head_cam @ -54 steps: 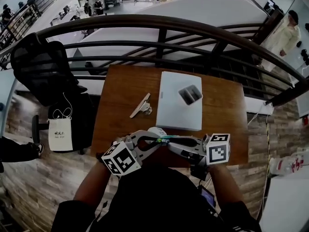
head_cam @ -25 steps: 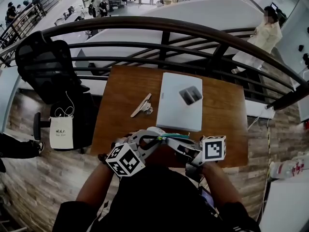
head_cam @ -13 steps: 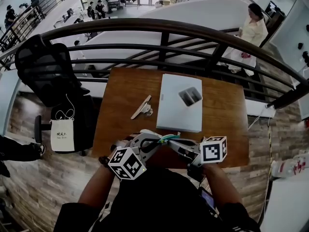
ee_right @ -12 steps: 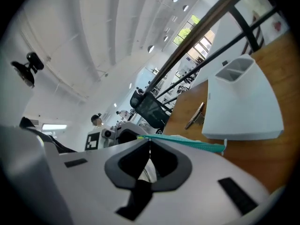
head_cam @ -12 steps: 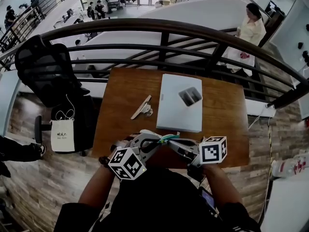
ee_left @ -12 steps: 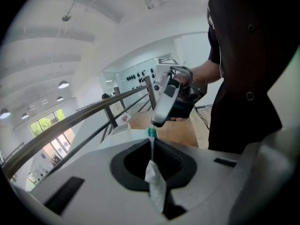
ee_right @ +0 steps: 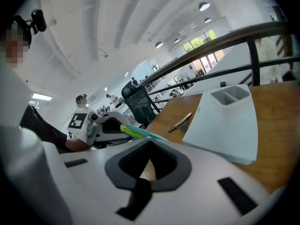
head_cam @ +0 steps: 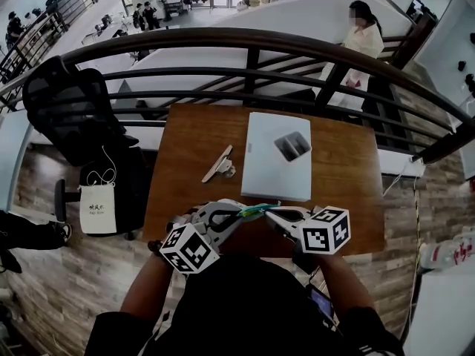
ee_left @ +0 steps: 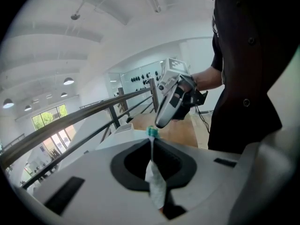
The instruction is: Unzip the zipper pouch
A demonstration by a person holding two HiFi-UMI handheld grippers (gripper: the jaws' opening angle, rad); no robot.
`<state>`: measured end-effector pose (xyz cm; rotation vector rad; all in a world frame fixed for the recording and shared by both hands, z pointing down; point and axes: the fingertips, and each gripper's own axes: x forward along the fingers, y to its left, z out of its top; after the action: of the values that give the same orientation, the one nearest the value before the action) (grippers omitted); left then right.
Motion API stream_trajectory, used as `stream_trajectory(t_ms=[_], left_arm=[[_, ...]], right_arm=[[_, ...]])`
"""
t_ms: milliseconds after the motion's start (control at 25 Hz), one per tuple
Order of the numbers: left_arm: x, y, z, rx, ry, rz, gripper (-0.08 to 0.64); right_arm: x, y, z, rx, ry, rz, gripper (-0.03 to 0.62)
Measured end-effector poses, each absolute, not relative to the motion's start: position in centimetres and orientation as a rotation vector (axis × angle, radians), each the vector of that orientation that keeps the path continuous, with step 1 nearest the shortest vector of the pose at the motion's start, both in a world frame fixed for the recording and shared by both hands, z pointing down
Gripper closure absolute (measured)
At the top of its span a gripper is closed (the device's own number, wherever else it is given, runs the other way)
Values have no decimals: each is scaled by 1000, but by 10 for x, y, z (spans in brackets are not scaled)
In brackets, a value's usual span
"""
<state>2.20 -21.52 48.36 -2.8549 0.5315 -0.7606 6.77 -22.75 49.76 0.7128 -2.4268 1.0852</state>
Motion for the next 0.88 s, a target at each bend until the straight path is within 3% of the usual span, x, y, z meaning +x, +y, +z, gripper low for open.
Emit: stream_trajectory(t_ms=[880], left_arm=[[-7,-226,477,-2896,663,-708,541]], right_arm=[[105,-234,513,860,-2349,898,594]])
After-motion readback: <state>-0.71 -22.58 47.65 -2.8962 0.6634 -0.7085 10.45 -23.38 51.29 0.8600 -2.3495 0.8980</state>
